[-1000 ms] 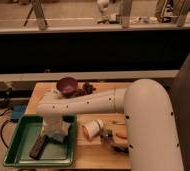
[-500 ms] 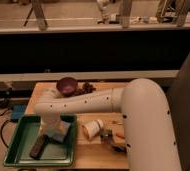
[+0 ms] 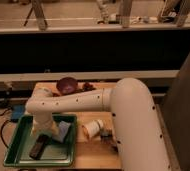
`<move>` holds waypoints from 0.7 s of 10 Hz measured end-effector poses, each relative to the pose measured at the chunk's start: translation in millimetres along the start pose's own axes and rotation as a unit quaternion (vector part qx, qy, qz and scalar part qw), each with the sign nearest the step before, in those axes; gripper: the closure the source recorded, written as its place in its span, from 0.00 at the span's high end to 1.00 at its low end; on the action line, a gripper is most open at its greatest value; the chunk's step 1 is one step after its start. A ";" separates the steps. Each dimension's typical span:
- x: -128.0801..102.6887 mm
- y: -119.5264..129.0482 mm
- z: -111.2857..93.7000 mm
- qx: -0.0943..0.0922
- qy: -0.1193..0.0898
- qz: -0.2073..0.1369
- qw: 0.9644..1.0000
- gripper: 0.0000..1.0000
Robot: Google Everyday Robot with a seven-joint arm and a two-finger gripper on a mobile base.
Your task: Wipe table surface with eraser
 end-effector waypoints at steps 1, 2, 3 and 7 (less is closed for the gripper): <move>-1.6 -6.4 2.2 -0.001 0.000 -0.001 1.000 0.80; -4.0 -12.4 4.0 -0.012 0.004 0.003 1.000 0.80; -6.5 -15.8 4.4 -0.023 0.008 0.006 1.000 0.80; -12.2 -23.8 13.0 -0.039 0.006 0.016 0.999 0.80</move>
